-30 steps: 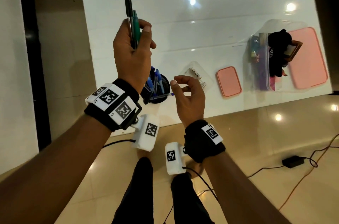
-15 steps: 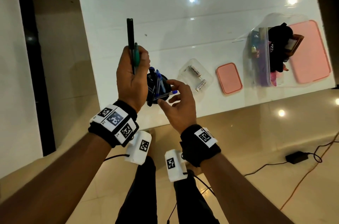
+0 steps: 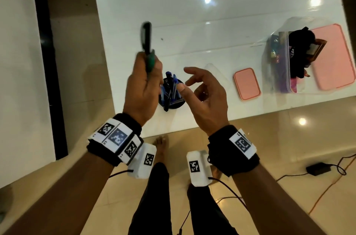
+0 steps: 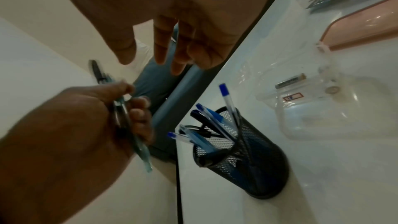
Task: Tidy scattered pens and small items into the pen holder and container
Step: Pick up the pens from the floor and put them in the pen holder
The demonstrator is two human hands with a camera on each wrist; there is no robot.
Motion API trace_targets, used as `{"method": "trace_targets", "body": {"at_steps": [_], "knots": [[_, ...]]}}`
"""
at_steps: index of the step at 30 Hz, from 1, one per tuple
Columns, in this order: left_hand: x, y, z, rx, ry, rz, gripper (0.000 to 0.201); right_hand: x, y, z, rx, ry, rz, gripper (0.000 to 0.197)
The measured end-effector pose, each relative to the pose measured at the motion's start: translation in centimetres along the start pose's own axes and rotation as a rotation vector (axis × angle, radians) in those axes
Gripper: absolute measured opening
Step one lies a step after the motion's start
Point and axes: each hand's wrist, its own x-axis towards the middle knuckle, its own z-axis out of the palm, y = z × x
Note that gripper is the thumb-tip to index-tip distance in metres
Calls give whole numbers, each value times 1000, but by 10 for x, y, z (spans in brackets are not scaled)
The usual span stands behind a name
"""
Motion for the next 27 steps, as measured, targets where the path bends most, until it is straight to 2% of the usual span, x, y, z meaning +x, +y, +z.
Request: {"method": "trace_targets", "body": {"at_steps": [2, 4, 7, 13, 15, 17, 20, 25, 27], "knots": [[-13, -8, 5, 132, -221, 5, 19, 4, -11, 1, 60, -89, 39, 40], [-24, -14, 7, 238, -352, 50, 27, 7, -13, 1, 78, -156, 72, 43], [-31, -18, 5, 226, -388, 38, 16, 9, -8, -3, 81, -191, 115, 36], [-44, -25, 4, 273, -463, 25, 23, 1, -1, -6, 113, -235, 148, 42], [-49, -26, 6, 231, -442, 10, 18, 0, 4, -5, 48, -257, 106, 30], [-52, -25, 8, 194, -400, -8, 21, -2, 7, -3, -22, -282, 45, 20], [-52, -23, 4, 199, -327, -33, 31, -2, 8, -4, -42, -274, 20, 14], [-42, -32, -22, 267, -31, -103, 55, 5, 10, -23, -51, -93, 49, 12], [-39, -38, -31, 241, -9, -193, 72, 7, 14, -31, -65, -31, 61, 14]]}}
